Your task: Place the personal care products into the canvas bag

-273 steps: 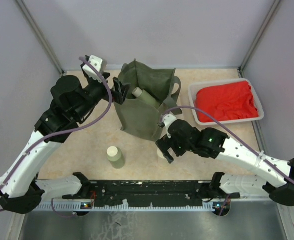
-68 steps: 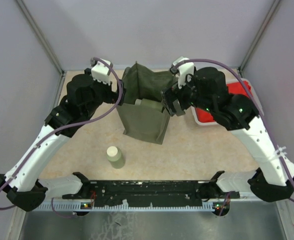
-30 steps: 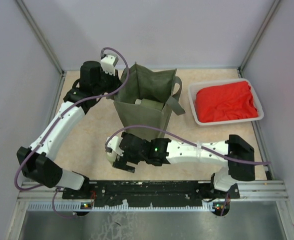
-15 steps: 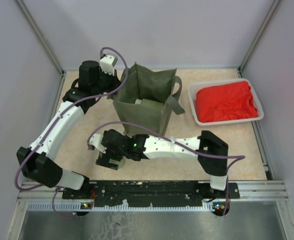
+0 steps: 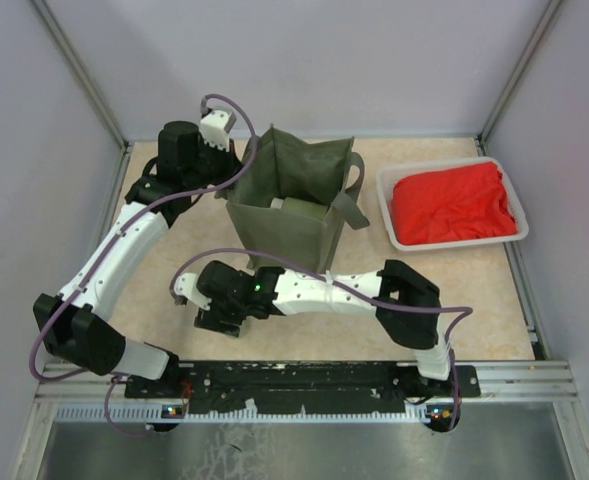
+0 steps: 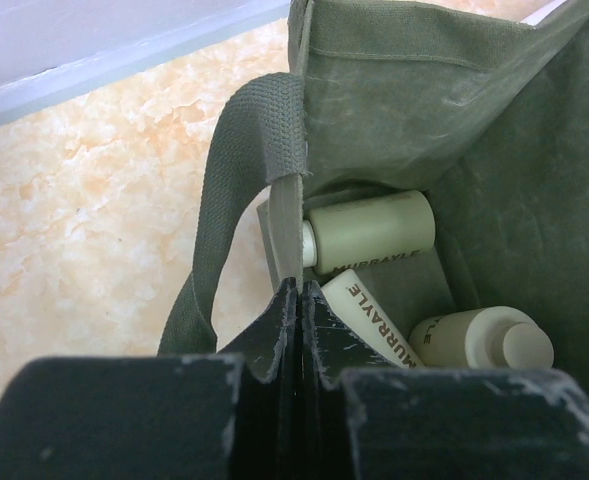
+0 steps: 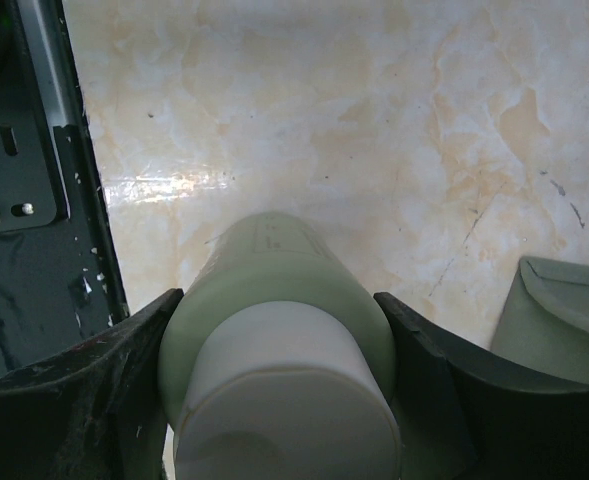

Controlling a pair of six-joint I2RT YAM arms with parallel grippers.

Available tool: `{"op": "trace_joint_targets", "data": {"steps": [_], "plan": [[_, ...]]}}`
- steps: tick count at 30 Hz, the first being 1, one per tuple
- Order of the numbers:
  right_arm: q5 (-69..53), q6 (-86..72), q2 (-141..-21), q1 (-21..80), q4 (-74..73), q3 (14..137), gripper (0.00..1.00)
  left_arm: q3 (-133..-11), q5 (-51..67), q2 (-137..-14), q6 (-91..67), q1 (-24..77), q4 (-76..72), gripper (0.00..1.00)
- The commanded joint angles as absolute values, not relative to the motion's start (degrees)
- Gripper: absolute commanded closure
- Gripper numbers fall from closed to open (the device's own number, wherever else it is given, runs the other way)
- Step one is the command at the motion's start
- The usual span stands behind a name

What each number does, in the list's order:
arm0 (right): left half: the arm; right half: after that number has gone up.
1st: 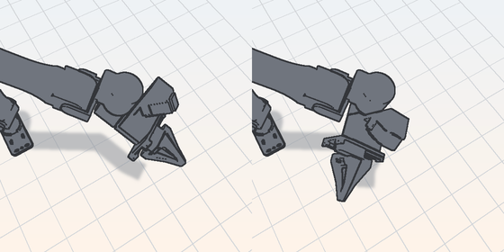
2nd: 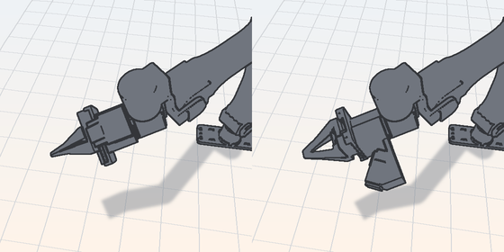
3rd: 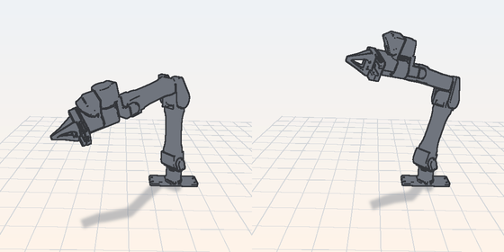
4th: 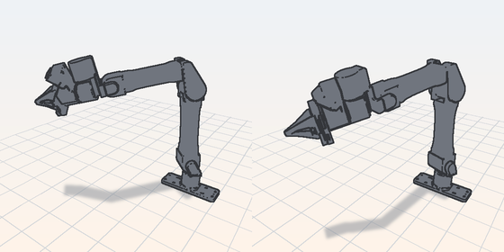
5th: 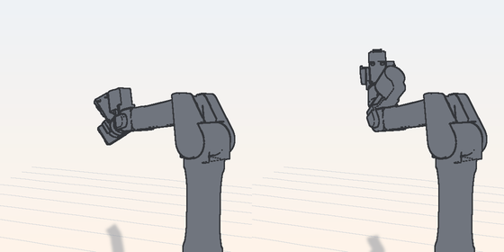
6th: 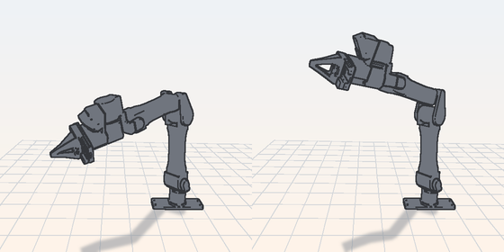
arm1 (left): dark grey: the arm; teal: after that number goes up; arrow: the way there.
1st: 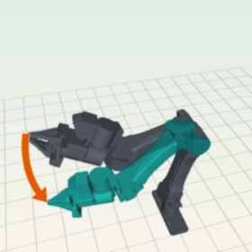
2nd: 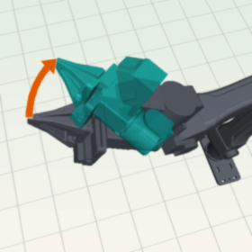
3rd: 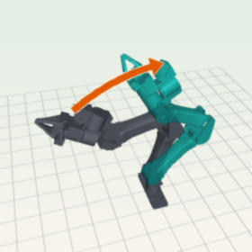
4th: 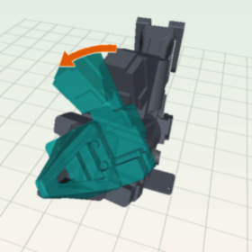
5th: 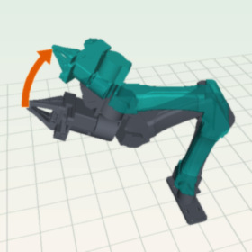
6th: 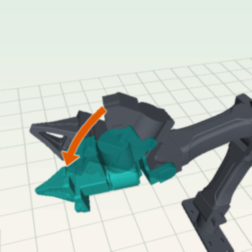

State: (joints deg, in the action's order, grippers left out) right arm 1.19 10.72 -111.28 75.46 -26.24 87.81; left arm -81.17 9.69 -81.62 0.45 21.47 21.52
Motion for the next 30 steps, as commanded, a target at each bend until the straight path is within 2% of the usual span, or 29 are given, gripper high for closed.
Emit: {"op": "trace_joint_targets", "data": {"steps": [1,3,6,13,20,24,30], "plan": [[0.55,10.05,-111.44,75.9,-25.0,87.14,0.87,-81.65,10.55,-80.4,0.88,20.87,20.56,0.95],[1.56,9.39,-110.62,75.91,-25.99,86.82,1.0,-81.61,10.71,-80.63,0.83,20.9,20.48,0.96],[4.6,6.86,-106.5,75.79,-26.46,84.49,1.0,-81.32,11.03,-80.97,0.59,20.83,20.15,1.0],[13.02,-2.98,-89.25,74.44,-36.43,83.54,1.0,-81.39,11.48,-81.74,-0.46,20.22,20.56,1.0],[22.18,-10.11,-76.82,74.44,-48.51,95.88,1.0,-80.26,14.06,-81.77,-2.22,20.08,18.13,1.0],[29.27,-8.52,-73.59,74.44,-50.06,100.97,1.0,-80.24,14.78,-82.13,-2.45,20.08,17.66,1.0],[40.39,-0.29,-75.5,74.38,-48.68,107.36,1.0,-79.57,16.21,-82.21,-3.05,20.13,17.28,1.0]]}}
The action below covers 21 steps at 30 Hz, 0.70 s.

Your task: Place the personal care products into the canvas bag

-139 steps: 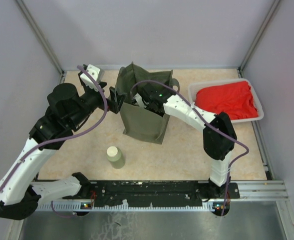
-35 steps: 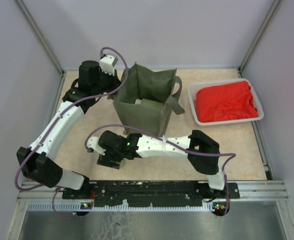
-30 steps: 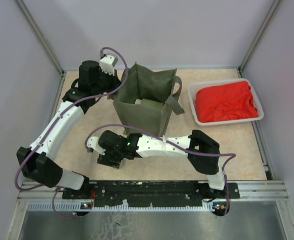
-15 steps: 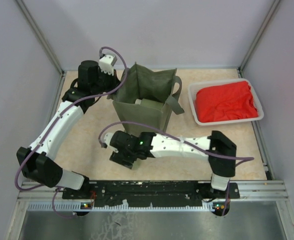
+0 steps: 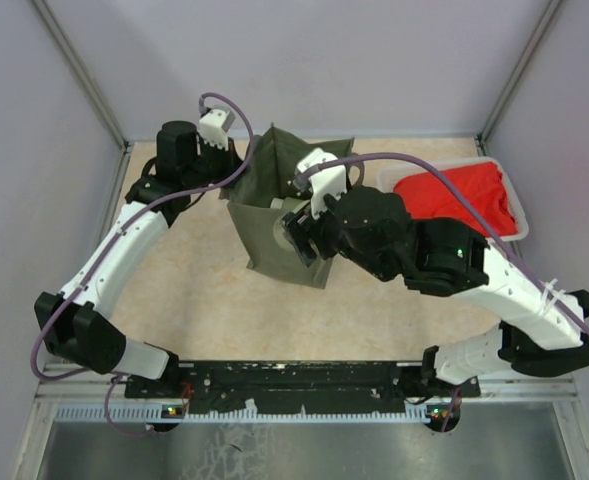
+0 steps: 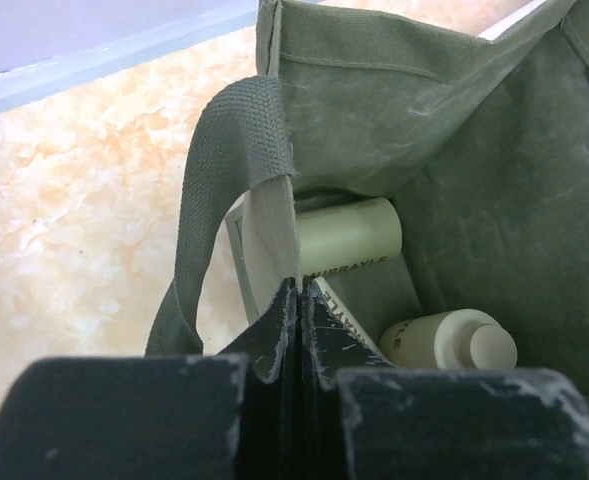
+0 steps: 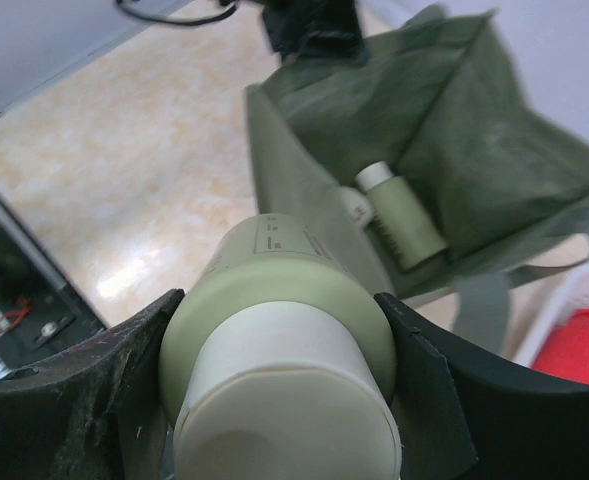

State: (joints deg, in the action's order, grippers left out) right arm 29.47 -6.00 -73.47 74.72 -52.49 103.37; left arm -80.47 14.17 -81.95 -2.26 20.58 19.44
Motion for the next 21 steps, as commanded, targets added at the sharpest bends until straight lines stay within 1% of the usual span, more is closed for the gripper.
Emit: {"op": "trace_joint_targets", "data": {"steps": [1,2,6,11,18,21], "plan": [[41.7,1.47,-75.98,73.94,-47.5,108.0,1.0,-79.59,16.37,-82.1,-3.15,20.12,17.23,1.0],[41.39,3.07,-76.58,73.1,-46.19,108.42,1.0,-79.67,16.47,-81.99,-3.26,20.13,17.16,1.0],[32.56,5.37,-77.71,64.88,-41.89,108.8,1.0,-80.51,17.28,-81.36,-3.47,20.13,17.59,1.0],[25.51,8.35,-80.77,57.31,-39.2,110.09,1.0,-81.94,16.18,-80.48,-2.13,20.1,20.0,1.0],[17.84,11.9,-88.65,49.29,-41.46,123.09,1.0,-81.91,15.37,-78.83,-1.84,20.1,21.09,1.0],[13.15,11.43,-90.22,45.69,-40.55,123.74,1.0,-82.49,15.53,-78.62,-1.45,20.1,21.62,1.0]]}}
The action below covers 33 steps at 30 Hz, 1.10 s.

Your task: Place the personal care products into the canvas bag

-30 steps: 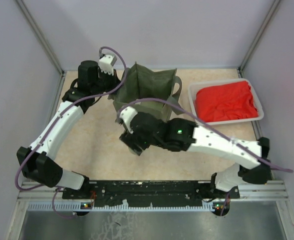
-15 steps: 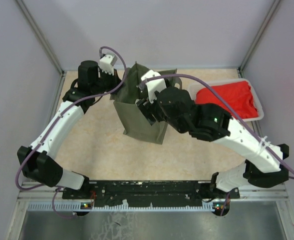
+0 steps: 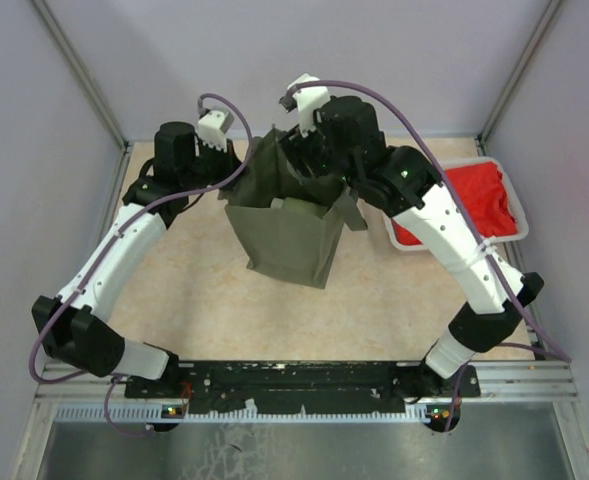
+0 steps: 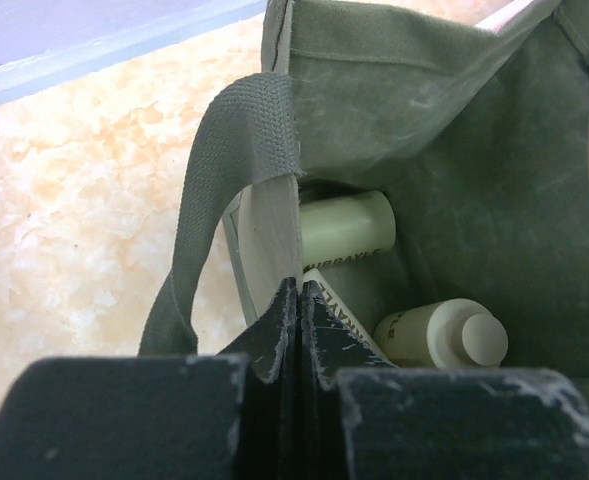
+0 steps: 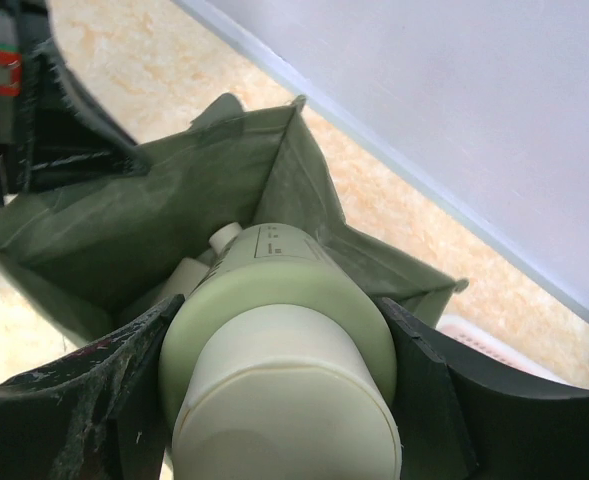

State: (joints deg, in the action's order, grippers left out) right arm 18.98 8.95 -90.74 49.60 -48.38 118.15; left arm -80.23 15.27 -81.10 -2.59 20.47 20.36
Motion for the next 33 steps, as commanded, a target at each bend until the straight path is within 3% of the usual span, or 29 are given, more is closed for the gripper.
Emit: {"op": "trace_joint_targets", "data": {"steps": [1,10,16,33], "plan": [[11.82,10.92,-90.29,44.83,-39.93,122.34,1.0,-82.86,15.67,-78.7,-1.25,20.13,22.01,1.0],[-3.55,3.12,-90.47,43.86,-34.69,107.48,1.0,-83.45,17.47,-78.15,-1.42,20.13,22.06,1.0],[-9.99,1.18,-93.24,46.21,-34.13,106.34,1.0,-83.41,18.28,-78.22,-1.68,20.12,21.71,1.0],[-15.04,-1.83,-99.69,50.2,-24.85,98.72,1.0,-82.25,19.49,-77.07,-2.28,20.13,21.01,1.0]]}}
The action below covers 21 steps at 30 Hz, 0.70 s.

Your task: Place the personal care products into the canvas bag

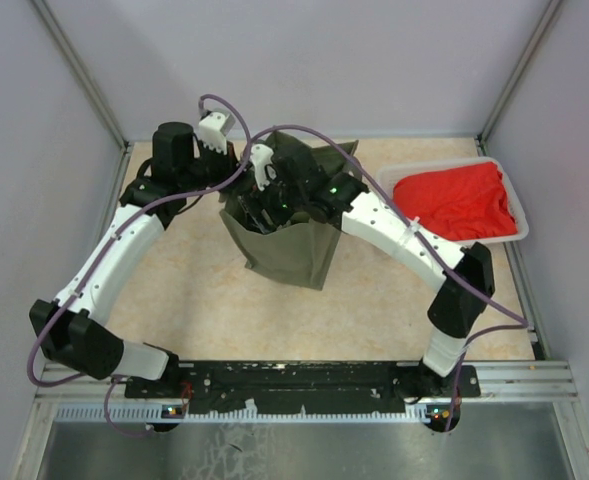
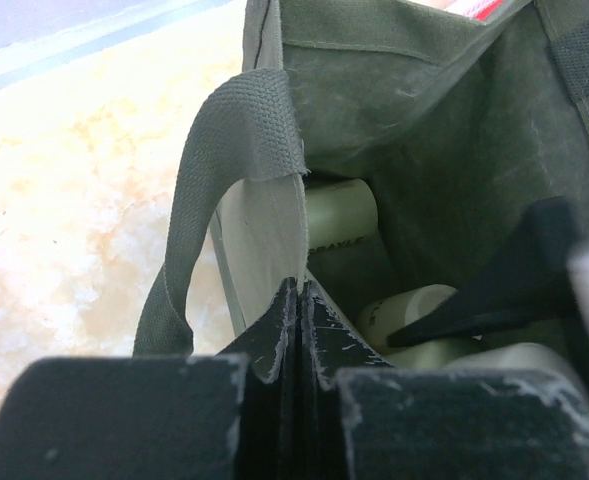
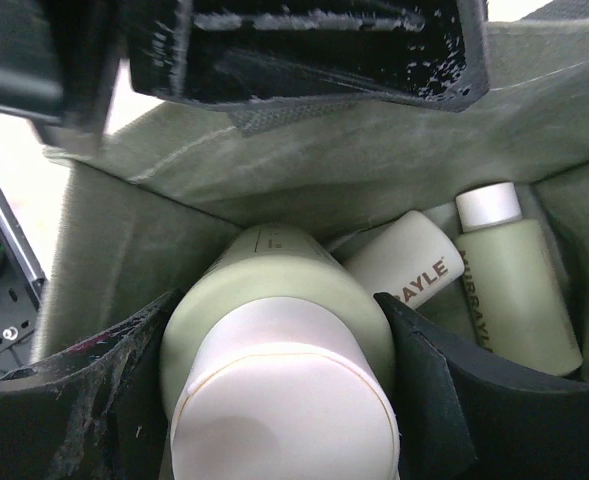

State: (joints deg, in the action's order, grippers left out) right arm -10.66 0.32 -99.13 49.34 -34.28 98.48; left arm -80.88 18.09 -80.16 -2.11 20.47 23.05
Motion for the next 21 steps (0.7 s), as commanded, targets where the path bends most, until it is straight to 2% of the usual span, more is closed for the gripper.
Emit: {"op": "trace_joint_targets", "data": {"steps": [1,14,21], "plan": [[-14.99,-1.84,-100.18,50.19,-24.61,98.63,1.0,-82.2,19.57,-76.94,-2.29,20.13,21.01,1.0],[-14.86,-2.12,-105.03,49.49,-21.81,97.31,1.0,-82.25,20.85,-77.08,-2.81,20.18,20.65,1.0],[-13.25,-1.11,-110.39,49.55,-25.53,99.84,1.0,-82.52,20.61,-77.26,-2.73,20.2,20.92,1.0]]}}
